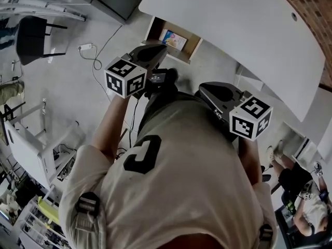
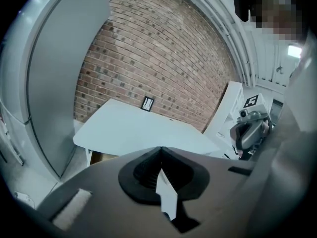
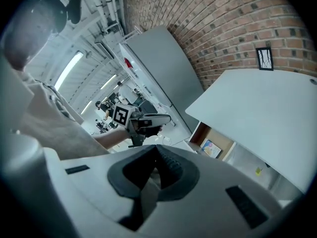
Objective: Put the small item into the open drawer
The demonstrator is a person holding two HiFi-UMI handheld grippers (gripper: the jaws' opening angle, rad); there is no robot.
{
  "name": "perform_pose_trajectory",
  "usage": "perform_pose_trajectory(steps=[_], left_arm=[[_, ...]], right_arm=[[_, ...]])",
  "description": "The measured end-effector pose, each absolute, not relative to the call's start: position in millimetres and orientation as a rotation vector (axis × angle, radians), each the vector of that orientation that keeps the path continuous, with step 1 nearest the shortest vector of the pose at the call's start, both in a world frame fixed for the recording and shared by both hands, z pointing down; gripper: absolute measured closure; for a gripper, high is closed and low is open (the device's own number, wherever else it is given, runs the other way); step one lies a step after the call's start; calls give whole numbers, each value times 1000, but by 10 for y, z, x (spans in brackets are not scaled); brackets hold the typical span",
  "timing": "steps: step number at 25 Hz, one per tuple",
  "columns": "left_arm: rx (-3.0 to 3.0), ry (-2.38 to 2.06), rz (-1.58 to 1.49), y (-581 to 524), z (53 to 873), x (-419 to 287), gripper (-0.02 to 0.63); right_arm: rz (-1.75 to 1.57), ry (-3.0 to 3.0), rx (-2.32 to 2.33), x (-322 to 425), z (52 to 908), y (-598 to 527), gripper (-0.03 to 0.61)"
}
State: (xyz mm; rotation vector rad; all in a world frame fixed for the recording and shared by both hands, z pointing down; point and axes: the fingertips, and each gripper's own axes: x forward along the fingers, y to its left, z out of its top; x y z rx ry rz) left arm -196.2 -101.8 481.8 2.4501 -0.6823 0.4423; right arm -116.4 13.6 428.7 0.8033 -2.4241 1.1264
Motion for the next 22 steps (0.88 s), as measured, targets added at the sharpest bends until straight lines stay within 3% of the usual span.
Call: perform_pose_trajectory(steps=[11,22], left_arm=[[2484,-689,474,-739,4683,-1500,609],[2414,-771,514,-844,4924,-2020,609]], right_arm=[[1161,-2506,839,-628,4214,365,574],[1165,-2471,760,-1008,4256,217,574]])
